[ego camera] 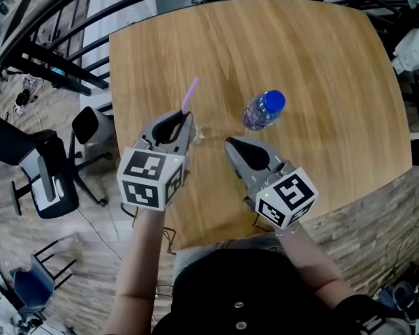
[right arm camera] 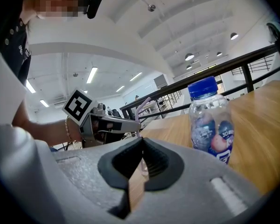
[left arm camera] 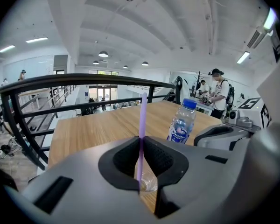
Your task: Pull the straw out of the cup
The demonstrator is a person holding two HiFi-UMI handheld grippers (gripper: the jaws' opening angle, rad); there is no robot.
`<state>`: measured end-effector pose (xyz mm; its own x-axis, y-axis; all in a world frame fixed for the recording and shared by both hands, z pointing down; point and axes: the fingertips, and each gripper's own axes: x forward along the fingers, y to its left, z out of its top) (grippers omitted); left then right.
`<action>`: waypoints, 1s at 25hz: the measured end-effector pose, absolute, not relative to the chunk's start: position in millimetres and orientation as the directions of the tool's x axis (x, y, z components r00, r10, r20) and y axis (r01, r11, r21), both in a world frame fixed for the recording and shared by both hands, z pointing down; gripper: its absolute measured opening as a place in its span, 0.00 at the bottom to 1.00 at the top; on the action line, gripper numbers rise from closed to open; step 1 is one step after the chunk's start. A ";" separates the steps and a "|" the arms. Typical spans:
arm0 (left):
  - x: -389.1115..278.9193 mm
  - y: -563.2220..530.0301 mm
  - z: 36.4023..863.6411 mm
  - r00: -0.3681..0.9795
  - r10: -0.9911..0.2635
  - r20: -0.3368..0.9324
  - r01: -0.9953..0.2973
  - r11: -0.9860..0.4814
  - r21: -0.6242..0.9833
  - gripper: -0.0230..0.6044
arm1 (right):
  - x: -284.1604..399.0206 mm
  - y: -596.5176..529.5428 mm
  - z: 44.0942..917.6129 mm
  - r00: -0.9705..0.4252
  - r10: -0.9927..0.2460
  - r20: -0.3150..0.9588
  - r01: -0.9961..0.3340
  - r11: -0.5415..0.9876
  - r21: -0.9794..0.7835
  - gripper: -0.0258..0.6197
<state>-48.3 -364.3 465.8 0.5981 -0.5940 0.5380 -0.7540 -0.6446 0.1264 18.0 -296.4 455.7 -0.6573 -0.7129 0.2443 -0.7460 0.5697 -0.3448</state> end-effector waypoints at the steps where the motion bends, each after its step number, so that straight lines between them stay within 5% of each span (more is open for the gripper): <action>1: -48.7 -364.1 465.4 0.597 -0.595 0.538 -0.755 -0.644 0.126 0.11 | 18.8 -296.7 455.0 -0.656 -0.714 0.243 -0.747 0.570 -0.342 0.04; 25: -83.5 -346.8 386.5 0.577 -0.753 0.318 -0.816 -0.554 0.168 0.10 | 33.8 -287.7 400.2 -0.620 -0.768 0.157 -0.777 0.576 -0.253 0.04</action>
<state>-83.5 -346.8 386.5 0.5765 -0.7528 0.3176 -0.8156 -0.5536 0.1682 33.8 -287.7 400.2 -0.6204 -0.7685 0.1566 -0.7773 0.5761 -0.2527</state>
